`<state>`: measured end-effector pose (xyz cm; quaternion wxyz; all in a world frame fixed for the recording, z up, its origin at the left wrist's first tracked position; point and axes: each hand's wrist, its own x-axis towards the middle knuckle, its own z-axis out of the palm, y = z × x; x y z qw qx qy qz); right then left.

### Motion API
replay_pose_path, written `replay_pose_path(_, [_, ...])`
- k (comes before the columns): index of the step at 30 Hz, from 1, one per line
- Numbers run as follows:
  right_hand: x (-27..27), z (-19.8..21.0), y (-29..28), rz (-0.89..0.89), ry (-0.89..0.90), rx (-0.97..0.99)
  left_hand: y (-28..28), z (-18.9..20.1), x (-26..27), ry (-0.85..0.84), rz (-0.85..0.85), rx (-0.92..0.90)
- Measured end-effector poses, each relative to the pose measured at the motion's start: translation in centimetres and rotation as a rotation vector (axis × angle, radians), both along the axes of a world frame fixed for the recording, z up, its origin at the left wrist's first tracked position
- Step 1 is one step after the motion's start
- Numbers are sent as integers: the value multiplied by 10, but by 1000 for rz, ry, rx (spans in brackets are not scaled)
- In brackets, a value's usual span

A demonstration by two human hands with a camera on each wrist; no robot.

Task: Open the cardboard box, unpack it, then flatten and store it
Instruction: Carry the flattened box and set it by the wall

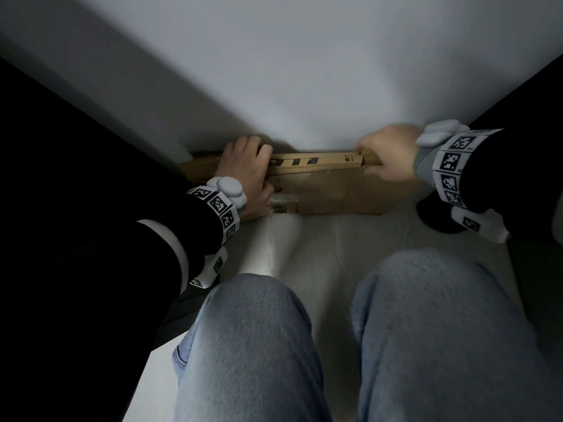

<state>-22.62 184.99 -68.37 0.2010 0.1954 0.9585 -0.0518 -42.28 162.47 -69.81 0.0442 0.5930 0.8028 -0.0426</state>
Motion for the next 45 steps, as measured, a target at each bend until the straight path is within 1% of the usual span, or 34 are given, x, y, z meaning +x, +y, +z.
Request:
replay_pose_path(5, [-7, 13, 15, -1, -58, -79, 4, 5, -2, -10, 8, 11])
replay_pose_path(9, [-5, 23, 28, 12, -103, -100, 13, 9, -1, -84, -1, 7])
replay_pose_path(12, [1, 18, 32, -10, -133, -92, 18, 3, 2, -161, -15, -52])
replay_pose_path(14, [6, 8, 30, -27, -114, -61, 19, -3, 4, -166, -17, -66])
replay_pose_path(17, [9, -5, 26, -65, -30, 11, 19, -9, 2, -99, 3, -33])
replay_pose_path(22, [9, -5, 26, -111, 105, 78, 22, -6, -4, -43, 16, 79])
replay_pose_path(26, [9, -2, 26, -123, 171, 105, 18, -12, 4, 113, 8, 118])
replay_pose_path(29, [14, -4, 22, -63, 207, 115, 17, -19, 8, 206, 2, 178])
replay_pose_path(31, [20, -6, 18, 9, 255, 131, 17, -18, 8, 220, -37, 219])
replay_pose_path(34, [29, -4, 13, 118, 339, 150, 13, -14, 9, 147, -132, 213])
replay_pose_path(37, [31, -2, 6, 198, 385, 155, 11, -7, 14, 62, -177, 204])
replay_pose_path(41, [23, 0, -2, 253, 395, 118, 13, -3, 18, -11, -201, 179])
replay_pose_path(45, [16, -1, -8, 283, 350, 63, 13, 1, 21, -31, -210, 146])
